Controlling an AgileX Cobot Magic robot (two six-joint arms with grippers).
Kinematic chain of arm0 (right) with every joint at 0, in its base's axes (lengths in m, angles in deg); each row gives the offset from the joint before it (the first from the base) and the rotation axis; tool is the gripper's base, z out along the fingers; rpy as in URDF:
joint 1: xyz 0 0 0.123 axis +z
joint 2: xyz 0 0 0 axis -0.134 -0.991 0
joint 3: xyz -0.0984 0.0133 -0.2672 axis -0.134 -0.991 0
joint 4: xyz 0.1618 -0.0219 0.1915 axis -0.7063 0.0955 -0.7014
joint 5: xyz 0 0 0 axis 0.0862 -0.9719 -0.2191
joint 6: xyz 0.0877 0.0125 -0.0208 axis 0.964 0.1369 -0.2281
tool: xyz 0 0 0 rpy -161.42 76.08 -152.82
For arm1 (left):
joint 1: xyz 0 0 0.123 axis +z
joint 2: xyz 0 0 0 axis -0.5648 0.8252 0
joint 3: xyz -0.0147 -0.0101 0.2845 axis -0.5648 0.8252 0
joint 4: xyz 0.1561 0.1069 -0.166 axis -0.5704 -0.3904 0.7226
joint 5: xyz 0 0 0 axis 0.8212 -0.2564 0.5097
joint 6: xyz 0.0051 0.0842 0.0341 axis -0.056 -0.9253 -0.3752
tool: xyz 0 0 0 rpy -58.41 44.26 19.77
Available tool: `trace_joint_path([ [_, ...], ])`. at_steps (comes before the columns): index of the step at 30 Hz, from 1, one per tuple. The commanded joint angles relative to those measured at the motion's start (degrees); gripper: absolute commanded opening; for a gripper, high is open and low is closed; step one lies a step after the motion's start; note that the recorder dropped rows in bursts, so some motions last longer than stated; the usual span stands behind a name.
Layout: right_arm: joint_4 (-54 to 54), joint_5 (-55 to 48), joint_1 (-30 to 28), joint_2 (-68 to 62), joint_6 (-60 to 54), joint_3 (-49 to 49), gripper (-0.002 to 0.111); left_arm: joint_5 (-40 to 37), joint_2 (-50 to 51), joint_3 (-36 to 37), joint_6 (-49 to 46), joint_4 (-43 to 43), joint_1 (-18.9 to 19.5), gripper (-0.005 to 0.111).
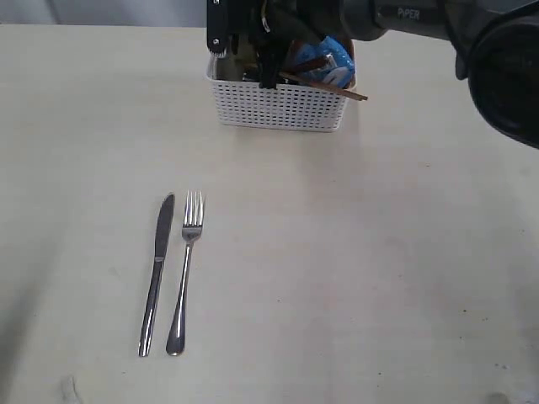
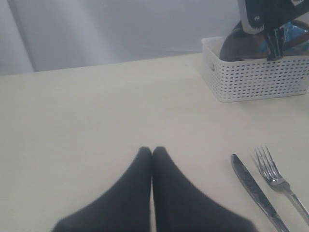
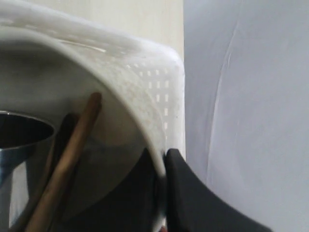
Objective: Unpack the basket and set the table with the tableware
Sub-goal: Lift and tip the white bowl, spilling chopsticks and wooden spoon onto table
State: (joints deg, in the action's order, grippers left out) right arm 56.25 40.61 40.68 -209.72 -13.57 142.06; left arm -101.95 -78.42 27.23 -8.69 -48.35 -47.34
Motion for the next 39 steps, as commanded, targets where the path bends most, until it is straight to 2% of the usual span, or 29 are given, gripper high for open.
trace_joint_path([
  [1,-0.80,-4.44,-0.06,1.35,1.30,-0.31,0.000,0.64,-0.20,0.12,0.25,0.12,-0.32,0.000],
  [18,-0.80,-1.64,-0.06,4.10,13.88,-0.31,0.000,0.64,-0.20,0.12,0.25,0.12,-0.32,0.000],
  [39,0.69,2.26,-0.06,7.10,17.79,-0.31,0.000,0.64,-0.20,0.12,0.25,0.12,-0.32,0.000],
])
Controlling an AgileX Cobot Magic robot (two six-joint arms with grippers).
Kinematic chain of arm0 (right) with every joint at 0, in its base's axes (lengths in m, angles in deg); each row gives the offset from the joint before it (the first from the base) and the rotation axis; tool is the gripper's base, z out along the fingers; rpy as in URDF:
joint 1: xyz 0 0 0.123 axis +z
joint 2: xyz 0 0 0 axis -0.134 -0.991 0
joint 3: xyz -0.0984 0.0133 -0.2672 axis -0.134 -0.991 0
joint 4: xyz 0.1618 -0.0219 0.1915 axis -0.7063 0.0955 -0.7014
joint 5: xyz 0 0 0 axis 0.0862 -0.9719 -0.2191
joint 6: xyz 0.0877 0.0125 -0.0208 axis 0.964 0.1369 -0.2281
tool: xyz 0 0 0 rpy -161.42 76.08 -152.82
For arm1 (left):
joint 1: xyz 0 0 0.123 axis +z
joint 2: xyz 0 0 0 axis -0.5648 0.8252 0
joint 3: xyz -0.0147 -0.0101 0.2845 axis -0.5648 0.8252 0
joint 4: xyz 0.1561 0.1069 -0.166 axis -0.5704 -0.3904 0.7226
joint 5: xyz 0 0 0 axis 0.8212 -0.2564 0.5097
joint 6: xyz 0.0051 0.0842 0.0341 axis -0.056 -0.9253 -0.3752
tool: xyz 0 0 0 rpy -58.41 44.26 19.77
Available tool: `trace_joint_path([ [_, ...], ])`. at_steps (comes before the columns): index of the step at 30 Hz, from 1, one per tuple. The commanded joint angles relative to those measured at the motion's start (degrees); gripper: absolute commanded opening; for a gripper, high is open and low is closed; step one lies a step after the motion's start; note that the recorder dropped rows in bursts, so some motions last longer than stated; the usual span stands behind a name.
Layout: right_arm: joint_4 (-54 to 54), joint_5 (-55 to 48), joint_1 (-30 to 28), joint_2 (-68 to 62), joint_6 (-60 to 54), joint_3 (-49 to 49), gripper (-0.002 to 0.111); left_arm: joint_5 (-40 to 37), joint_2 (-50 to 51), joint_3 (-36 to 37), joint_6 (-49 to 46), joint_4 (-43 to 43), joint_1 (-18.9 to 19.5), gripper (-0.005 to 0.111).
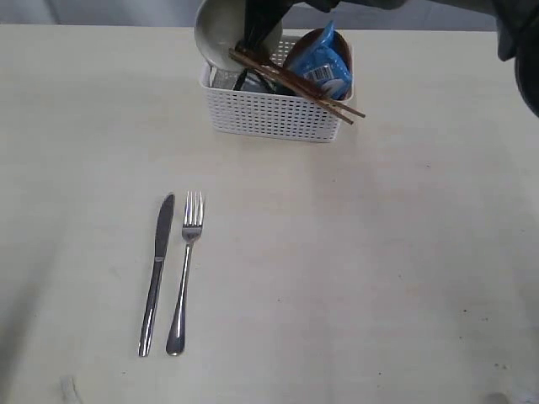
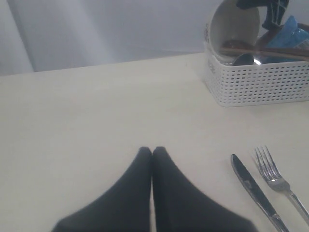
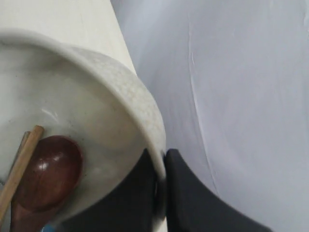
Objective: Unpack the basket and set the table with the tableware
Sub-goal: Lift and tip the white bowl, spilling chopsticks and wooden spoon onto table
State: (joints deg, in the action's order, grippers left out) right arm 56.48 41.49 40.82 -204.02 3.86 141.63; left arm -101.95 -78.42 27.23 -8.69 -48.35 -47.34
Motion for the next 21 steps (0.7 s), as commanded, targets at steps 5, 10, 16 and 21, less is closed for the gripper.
trace_joint_path([
  [5,0.46,-0.65,-0.20,1.89,0.35,0.13,0.000,0.64,-0.20,0.12,0.25,0.12,-0.32,0.000],
  [10,0.45,-3.48,0.73,3.47,-1.46,0.13,0.000,0.64,-0.20,0.12,0.25,0.12,-0.32,0.000],
  [16,0.45,-4.86,1.74,4.36,-1.59,0.13,0.000,0.64,-0.20,0.12,0.25,0.01,-0.32,0.000],
  [21,0.34,-4.83,1.99,3.98,-1.59,0.13,0.000,0.64,-0.20,0.12,0.25,0.01,-0.32,0.000],
])
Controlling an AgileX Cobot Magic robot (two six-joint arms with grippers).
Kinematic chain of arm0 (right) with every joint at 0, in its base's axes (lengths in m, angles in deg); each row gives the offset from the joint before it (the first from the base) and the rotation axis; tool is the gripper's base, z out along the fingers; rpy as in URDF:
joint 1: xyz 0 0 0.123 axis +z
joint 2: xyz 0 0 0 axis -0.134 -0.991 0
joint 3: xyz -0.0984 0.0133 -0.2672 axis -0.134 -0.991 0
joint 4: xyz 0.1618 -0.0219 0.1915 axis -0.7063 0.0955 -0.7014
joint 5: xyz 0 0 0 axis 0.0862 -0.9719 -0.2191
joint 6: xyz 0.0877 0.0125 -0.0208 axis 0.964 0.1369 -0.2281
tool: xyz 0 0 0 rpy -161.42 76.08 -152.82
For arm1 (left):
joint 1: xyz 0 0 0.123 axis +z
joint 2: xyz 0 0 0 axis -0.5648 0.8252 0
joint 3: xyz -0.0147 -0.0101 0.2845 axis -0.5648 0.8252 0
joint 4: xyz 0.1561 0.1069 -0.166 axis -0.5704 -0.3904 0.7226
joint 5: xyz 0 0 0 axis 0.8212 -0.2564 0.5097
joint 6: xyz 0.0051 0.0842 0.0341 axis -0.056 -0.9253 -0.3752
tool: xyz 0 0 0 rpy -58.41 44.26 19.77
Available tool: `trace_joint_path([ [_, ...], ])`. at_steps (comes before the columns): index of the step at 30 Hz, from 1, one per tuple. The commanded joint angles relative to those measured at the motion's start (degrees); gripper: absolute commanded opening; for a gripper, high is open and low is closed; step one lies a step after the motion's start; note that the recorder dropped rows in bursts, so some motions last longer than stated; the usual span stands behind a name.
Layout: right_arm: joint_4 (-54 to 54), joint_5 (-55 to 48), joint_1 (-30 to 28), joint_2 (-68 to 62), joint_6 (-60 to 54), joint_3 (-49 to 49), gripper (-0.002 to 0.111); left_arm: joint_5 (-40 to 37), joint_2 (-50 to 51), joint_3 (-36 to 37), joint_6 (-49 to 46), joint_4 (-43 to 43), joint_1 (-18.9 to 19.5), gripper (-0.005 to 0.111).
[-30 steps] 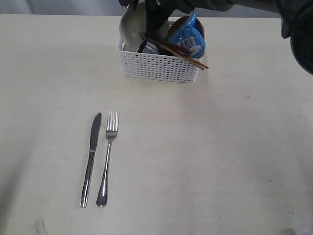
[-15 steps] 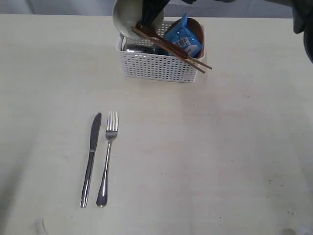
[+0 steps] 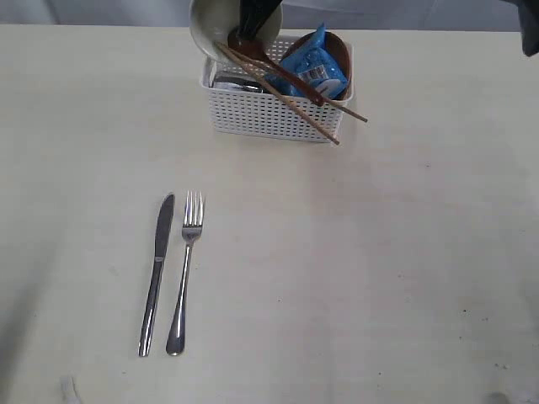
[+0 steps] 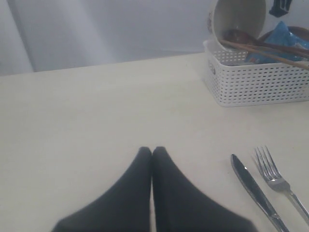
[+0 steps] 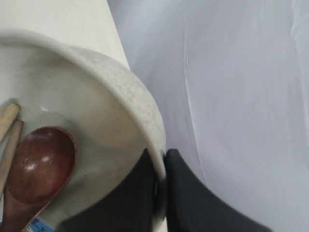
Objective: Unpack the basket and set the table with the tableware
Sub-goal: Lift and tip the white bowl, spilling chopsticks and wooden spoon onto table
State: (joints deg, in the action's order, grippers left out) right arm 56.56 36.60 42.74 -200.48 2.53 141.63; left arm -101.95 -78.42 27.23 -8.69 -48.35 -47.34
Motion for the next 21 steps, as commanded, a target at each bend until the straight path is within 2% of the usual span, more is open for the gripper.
trace_joint_path([
  [1,0.26,-0.04,0.07,0.32,-0.26,0.13,0.000,0.64,-0.20,0.12,0.25,0.01,-0.32,0.000],
  [15,0.65,-0.56,2.67,-0.98,-0.17,0.13,0.000,0.64,-0.20,0.12,0.25,0.01,-0.32,0.000],
  [21,5.57,-1.36,4.90,-0.98,-0.17,0.13,0.000,0.64,-0.20,0.12,0.25,0.01,-0.32,0.000],
])
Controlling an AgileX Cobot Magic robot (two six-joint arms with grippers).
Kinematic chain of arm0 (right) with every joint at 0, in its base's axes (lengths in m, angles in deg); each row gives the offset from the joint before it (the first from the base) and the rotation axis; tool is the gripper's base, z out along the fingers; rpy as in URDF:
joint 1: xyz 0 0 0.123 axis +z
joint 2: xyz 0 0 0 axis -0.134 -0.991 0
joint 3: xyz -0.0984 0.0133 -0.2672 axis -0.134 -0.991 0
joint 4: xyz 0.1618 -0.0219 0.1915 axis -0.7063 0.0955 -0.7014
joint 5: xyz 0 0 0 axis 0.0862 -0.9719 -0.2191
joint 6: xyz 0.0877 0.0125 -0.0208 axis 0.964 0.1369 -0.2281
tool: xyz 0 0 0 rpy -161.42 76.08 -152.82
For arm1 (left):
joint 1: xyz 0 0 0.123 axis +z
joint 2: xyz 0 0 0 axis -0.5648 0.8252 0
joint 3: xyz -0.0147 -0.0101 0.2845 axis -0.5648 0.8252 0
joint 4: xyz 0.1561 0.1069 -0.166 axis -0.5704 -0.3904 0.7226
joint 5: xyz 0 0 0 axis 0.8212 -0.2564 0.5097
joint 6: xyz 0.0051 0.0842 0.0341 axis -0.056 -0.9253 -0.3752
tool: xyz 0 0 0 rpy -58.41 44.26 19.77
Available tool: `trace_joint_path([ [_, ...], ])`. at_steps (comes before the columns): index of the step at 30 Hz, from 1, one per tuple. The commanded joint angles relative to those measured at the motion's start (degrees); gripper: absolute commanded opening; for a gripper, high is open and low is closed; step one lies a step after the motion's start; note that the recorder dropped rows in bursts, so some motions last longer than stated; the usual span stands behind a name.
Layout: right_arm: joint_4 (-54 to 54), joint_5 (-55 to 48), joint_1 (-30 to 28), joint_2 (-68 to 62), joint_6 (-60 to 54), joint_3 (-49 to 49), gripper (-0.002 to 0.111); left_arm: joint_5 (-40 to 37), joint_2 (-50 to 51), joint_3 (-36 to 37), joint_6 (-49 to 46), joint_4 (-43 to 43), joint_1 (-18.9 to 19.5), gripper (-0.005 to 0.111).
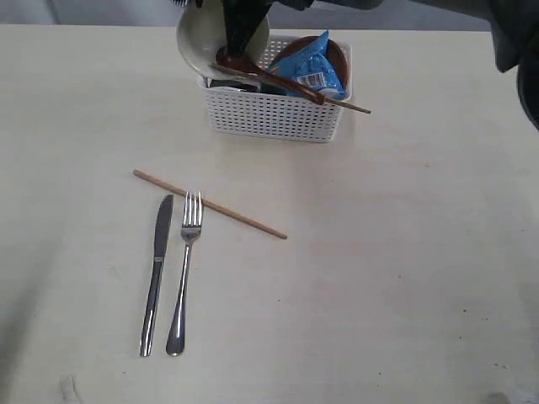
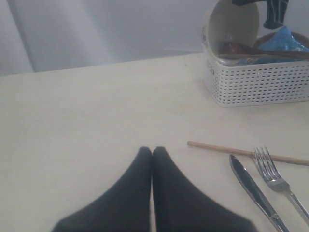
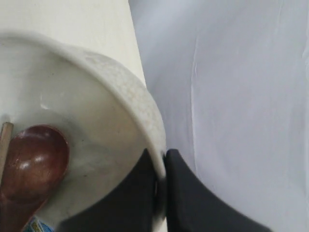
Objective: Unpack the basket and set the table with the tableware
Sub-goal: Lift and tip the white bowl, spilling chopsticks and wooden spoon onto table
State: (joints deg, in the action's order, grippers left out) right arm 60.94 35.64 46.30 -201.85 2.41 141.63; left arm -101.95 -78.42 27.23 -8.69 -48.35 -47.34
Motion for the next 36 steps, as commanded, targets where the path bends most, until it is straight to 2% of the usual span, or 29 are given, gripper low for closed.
trace_joint_path([
  [1,1.31,-0.90,1.48,0.38,-0.05,0.13,0.000,0.64,-0.20,0.12,0.25,0.01,-0.32,0.000],
  [25,0.59,-6.55,2.32,4.40,3.56,0.13,0.000,0.64,-0.20,0.12,0.25,-0.38,-0.32,0.000],
  [32,2.04,-6.65,0.27,7.16,17.97,0.13,0.000,0.64,-0.20,0.12,0.25,-0.38,-0.32,0.000],
  [36,-1.25,-10.66,-2.54,9.54,21.68,0.13,0.000,0.64,-0.20,0.12,0.25,-0.38,-0.32,0.000],
])
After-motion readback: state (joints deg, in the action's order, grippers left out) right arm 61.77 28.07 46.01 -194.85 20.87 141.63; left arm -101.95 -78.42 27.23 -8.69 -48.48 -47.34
